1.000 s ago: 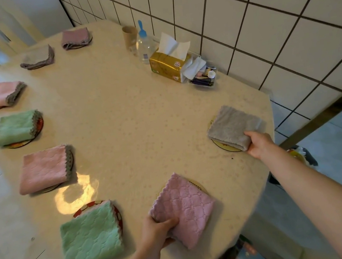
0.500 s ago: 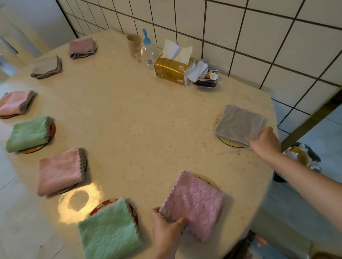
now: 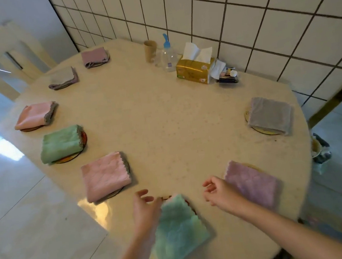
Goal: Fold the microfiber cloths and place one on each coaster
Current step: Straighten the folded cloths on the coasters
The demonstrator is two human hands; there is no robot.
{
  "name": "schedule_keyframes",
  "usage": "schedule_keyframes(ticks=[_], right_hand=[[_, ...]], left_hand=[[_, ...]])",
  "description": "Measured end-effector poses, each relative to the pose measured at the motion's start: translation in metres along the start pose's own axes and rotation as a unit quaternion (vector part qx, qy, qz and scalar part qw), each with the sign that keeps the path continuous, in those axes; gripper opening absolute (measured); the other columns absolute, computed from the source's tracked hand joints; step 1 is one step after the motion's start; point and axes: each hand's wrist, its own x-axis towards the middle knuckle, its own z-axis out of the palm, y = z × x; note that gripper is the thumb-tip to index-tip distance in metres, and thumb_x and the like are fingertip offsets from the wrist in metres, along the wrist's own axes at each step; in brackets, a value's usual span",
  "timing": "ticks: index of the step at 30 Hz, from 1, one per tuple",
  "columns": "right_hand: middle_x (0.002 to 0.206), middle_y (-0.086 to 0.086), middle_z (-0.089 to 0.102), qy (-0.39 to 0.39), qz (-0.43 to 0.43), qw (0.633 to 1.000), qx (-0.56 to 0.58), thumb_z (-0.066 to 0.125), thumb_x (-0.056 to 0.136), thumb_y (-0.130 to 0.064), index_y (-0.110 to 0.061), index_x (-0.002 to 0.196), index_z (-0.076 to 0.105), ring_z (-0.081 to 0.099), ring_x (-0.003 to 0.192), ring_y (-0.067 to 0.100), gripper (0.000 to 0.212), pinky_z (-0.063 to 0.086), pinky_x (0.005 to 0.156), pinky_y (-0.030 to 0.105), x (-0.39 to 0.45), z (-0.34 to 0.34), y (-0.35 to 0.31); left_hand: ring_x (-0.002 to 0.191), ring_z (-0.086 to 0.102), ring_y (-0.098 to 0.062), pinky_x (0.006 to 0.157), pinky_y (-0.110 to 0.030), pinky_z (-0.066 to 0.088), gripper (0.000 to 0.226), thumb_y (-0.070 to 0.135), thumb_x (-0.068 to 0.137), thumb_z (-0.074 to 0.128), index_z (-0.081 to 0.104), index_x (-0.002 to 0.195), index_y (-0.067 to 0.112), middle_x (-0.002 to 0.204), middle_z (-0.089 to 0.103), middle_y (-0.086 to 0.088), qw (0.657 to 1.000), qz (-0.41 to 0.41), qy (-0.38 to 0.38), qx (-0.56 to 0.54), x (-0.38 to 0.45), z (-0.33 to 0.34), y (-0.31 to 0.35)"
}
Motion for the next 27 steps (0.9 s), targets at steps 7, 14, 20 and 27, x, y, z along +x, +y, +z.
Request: schedule_keyframes(ticks=[7, 14, 20, 27], right_hand=[[0.113, 0.005, 0.064, 0.046, 0.092, 0.983, -0.154, 0.065, 0.083, -0.024, -0.009, 0.113, 0.054, 0.059, 0.105, 0.02, 0.035, 0.044, 0.083, 0.026, -0.017, 0.076, -0.03], [0.119, 0.007, 0.058, 0.062, 0.144, 0.963, -0.22, 0.07, 0.077, -0.04, -0.014, 0.114, 0.053, 0.056, 0.108, 0.023, 0.049, 0.045, 0.086, 0.03, -0.028, 0.097, -0.036], [0.107, 0.002, 0.063, 0.048, 0.171, 0.972, -0.152, 0.075, 0.073, -0.039, -0.01, 0.11, 0.057, 0.06, 0.101, 0.019, 0.051, 0.044, 0.076, 0.024, -0.027, 0.093, -0.048], [0.092, 0.005, 0.072, -0.065, 0.17, 0.981, 0.06, 0.073, 0.078, -0.011, -0.011, 0.096, 0.068, 0.069, 0.078, 0.015, 0.019, 0.056, 0.076, 0.029, -0.029, 0.085, -0.055]], left_hand=[[0.059, 0.05, -0.018, 0.047, -0.025, 0.057, 0.007, -0.005, 0.082, 0.055, 0.055, 0.089, -0.001, 0.077, 0.05, -0.013, 0.988, -0.121, 0.031, -0.096, 0.1, -0.131, -0.002], [0.066, 0.056, -0.019, 0.075, -0.027, 0.051, 0.011, 0.003, 0.08, 0.064, 0.053, 0.081, 0.002, 0.081, 0.055, -0.01, 0.977, -0.182, 0.01, -0.11, 0.145, -0.163, 0.016], [0.068, 0.051, -0.016, 0.075, -0.026, 0.05, 0.03, 0.008, 0.079, 0.071, 0.047, 0.097, 0.006, 0.086, 0.05, -0.007, 0.974, -0.184, 0.014, -0.13, 0.16, -0.157, 0.024], [0.075, 0.055, -0.016, 0.06, -0.023, 0.046, 0.046, 0.021, 0.072, 0.081, 0.051, 0.105, 0.007, 0.094, 0.056, -0.009, 0.977, -0.186, -0.009, -0.106, 0.177, -0.16, 0.029]])
